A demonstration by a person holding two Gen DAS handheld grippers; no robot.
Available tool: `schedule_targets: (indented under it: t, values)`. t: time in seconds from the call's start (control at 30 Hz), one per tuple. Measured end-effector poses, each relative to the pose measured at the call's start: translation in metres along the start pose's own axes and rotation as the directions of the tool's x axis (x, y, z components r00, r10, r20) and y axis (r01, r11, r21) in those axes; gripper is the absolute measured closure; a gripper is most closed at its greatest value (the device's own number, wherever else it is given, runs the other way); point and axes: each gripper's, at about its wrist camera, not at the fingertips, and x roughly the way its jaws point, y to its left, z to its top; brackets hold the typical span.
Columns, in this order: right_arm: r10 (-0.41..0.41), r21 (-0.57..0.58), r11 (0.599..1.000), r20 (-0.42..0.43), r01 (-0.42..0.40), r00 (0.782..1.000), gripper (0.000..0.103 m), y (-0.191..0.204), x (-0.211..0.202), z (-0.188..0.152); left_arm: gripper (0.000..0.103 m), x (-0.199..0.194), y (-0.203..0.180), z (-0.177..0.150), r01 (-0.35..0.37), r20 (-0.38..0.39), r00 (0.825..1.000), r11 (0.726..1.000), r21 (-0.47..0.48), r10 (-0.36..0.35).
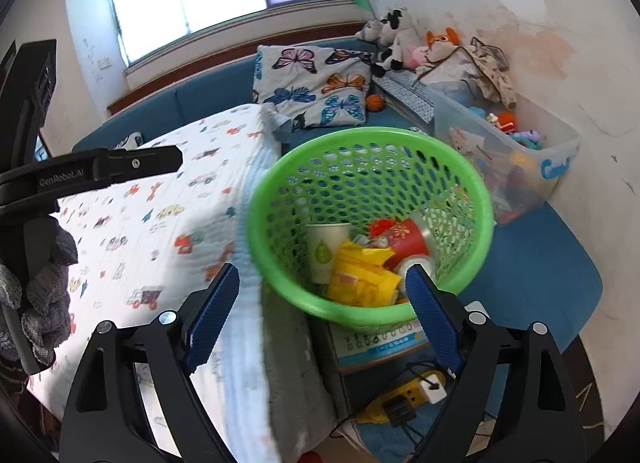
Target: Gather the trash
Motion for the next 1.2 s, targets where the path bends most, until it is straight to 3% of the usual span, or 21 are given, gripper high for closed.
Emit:
schedule_targets:
  t: [0.4,0.73,1.2]
  values:
    - [0.02,-0.111,0.994,-0.001,-0.02,1.0,0.011,0.066,-0.004,-0.008,0.011,-0.062,0.046,-0.028,-0.129,0.075,0.989,0.992,-0.005,0.129]
    - [0.07,-0.104,0.992,-0.014,-0.071,0.997,0.008,0.094,-0.006,-0.011,0.008,-0.098,0.088,-0.056,-0.239,0.09,0.966,0.97,-0.053,0.243]
    - [0.066,-0.117,0.991,0.002,-0.065,0.998,0.005,0.119,-0.016,-0.012,0.007,-0.14,0.112,-0.092,-0.341,0.115,0.931,0.937,-0.077,0.348]
